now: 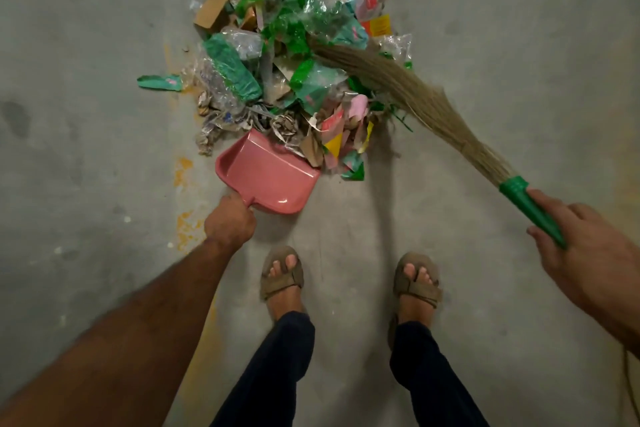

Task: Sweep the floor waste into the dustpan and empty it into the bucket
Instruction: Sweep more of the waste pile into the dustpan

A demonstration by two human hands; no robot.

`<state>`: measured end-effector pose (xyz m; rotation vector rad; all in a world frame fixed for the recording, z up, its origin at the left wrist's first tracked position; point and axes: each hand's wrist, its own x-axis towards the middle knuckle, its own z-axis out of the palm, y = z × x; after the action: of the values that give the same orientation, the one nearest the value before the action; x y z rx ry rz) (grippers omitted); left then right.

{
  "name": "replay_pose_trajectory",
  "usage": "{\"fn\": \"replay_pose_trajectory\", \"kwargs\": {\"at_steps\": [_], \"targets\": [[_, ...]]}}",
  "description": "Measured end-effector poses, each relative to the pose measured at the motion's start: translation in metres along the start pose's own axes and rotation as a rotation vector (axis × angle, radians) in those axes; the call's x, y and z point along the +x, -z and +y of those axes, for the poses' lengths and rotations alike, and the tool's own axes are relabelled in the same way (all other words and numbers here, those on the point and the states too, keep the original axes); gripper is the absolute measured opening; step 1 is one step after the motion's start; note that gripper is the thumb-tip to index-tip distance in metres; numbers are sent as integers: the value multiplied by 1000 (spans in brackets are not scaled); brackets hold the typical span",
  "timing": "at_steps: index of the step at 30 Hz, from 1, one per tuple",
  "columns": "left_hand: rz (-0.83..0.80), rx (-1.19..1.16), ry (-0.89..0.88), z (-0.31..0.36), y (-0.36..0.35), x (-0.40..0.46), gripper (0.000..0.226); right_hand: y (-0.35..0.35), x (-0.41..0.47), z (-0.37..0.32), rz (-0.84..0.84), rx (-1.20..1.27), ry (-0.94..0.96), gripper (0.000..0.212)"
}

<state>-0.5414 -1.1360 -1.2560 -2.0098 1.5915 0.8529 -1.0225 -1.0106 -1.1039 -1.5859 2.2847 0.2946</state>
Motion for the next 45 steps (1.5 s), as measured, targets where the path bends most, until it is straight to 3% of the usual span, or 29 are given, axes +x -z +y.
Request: {"fn": "replay_pose_trajectory", "kwargs": {"at_steps": [3,8,13,16,22,29,38,45], "targets": [[-44,17,-59,6,-3,27,48,-17,29,22,-83,-70,15,63],[6,-23,-51,33,-3,37,35,-15,51,47,-135,-19,44,64],[34,-19,-94,55,-5,48,35,-6,59,60,-309,24,130,62],[48,-41,-126,76,-5,52,38,-8,61,62,-337,89,148,70],[41,-88,-184,100,-13,60,41,-11,56,62,-371,113,203,61],[35,-198,-87,109,-24,55,41,-7,31,56,-436,102,229,58],[49,-238,-118,99,-22,19,45,27,-32,30,-538,30,226,66],[75,-267,-131,84,-4,-39,39,81,-86,26,-486,70,212,71]]}}
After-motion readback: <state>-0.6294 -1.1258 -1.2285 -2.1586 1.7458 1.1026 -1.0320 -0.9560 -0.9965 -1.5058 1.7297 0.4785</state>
